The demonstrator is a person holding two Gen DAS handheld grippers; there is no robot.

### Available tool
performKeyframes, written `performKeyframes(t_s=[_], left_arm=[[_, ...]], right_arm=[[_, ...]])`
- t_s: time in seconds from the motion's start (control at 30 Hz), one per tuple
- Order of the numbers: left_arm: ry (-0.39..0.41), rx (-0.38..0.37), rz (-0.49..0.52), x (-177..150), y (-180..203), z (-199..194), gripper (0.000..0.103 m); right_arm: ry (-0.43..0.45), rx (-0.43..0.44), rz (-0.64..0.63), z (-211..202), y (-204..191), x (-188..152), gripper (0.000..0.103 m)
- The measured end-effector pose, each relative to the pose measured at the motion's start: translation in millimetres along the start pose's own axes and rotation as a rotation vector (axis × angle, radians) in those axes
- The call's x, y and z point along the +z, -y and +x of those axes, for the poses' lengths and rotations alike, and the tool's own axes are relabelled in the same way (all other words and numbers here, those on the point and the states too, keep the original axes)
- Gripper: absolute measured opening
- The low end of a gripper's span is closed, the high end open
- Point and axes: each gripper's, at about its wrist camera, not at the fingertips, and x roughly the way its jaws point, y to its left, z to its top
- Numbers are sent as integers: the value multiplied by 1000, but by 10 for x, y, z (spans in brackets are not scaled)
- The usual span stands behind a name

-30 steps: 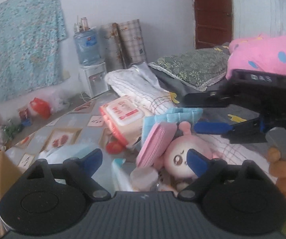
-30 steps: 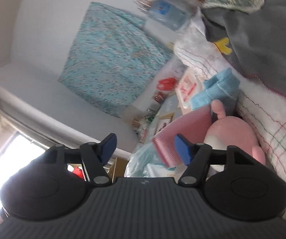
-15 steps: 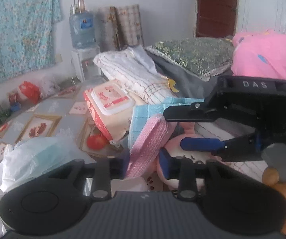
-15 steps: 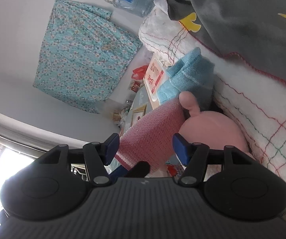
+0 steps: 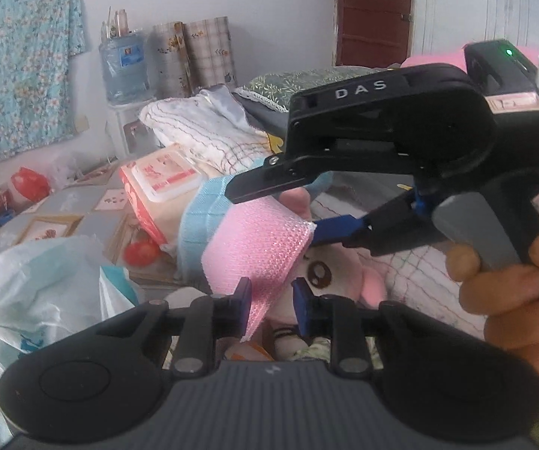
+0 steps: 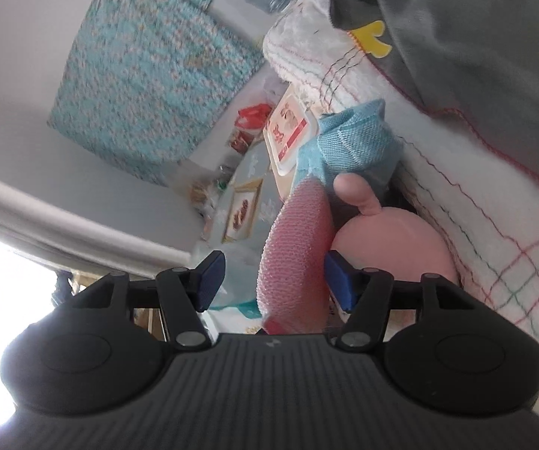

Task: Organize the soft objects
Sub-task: 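Close the right gripper on the pink knitted pad and lift it, then carry the pink pad with the right gripper into the cardboard box and release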

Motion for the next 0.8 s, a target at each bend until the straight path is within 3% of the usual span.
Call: performKeyframes(t_s=[0.2,0.27,0.3,0.33,0.5,0.6,0.8], left_arm=[[-5,-32,-34,-55,-60,-34,29],[-7,-47,-60,-75,-96,-73,38],[-8,-57,-74,-87,-123,-105,49],[-5,-67,-87,-98,-148,-144,58],[29,-138,-183,-130,-306,-372,73],[31,-183,-278,-142,-442,-425,75],[-47,-273,-444,-195,-644,-401,76]], right_arm=[[-8,-57,-108,-8,-65,-62,32],[0,-56,-137,-35,-62,-93,30],[4,-50,-143,-56,-56,-103,30],[11,-29,-136,-90,-29,-110,30],[15,101,-68,-276,201,-121,29],[18,200,-22,-358,367,-171,29],[-13,395,69,-371,497,-290,29]])
